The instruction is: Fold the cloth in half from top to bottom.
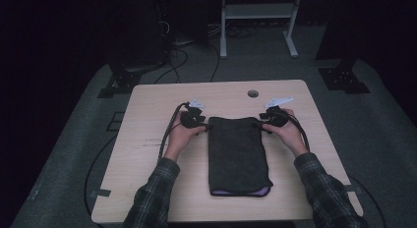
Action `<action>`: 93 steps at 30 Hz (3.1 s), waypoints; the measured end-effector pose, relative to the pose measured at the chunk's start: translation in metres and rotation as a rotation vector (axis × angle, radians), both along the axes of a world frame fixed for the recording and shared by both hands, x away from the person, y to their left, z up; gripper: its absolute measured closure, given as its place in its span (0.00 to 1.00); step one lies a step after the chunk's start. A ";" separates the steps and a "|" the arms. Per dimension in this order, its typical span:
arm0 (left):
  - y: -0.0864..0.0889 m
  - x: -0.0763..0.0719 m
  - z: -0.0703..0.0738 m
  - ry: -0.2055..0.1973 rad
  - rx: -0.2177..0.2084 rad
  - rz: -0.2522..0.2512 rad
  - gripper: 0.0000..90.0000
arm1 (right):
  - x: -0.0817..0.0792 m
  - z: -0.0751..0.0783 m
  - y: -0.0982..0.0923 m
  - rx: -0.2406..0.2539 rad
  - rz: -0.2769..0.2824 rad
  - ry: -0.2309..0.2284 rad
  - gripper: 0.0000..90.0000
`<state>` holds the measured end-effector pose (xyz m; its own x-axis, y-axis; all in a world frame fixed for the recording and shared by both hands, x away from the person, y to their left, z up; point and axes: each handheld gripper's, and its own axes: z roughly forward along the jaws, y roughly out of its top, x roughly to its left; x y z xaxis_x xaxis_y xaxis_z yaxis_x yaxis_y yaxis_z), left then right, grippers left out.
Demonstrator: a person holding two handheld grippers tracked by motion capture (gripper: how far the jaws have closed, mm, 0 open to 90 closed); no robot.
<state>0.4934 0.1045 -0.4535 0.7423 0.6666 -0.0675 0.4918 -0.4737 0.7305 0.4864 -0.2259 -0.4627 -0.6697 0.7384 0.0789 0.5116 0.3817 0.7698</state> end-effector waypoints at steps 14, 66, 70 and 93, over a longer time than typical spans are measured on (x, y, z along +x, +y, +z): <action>-0.004 0.012 -0.018 0.030 -0.002 -0.012 0.59 | 0.009 -0.019 0.004 -0.037 0.075 -0.004 0.51; 0.017 -0.079 0.035 -0.007 -0.177 -0.171 0.93 | -0.084 0.034 -0.006 0.112 0.141 -0.066 0.87; 0.020 -0.097 0.034 0.006 -0.195 -0.186 0.93 | -0.104 0.034 -0.007 0.125 0.162 -0.070 0.87; 0.015 -0.139 0.011 0.126 -0.133 -0.260 0.74 | -0.157 0.015 -0.016 0.083 0.229 0.006 0.75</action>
<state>0.3545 0.1197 -0.4428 0.8668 0.4351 -0.2437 0.4575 -0.4994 0.7357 0.3296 -0.2415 -0.4477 -0.8180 0.5585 0.1376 0.4236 0.4232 0.8009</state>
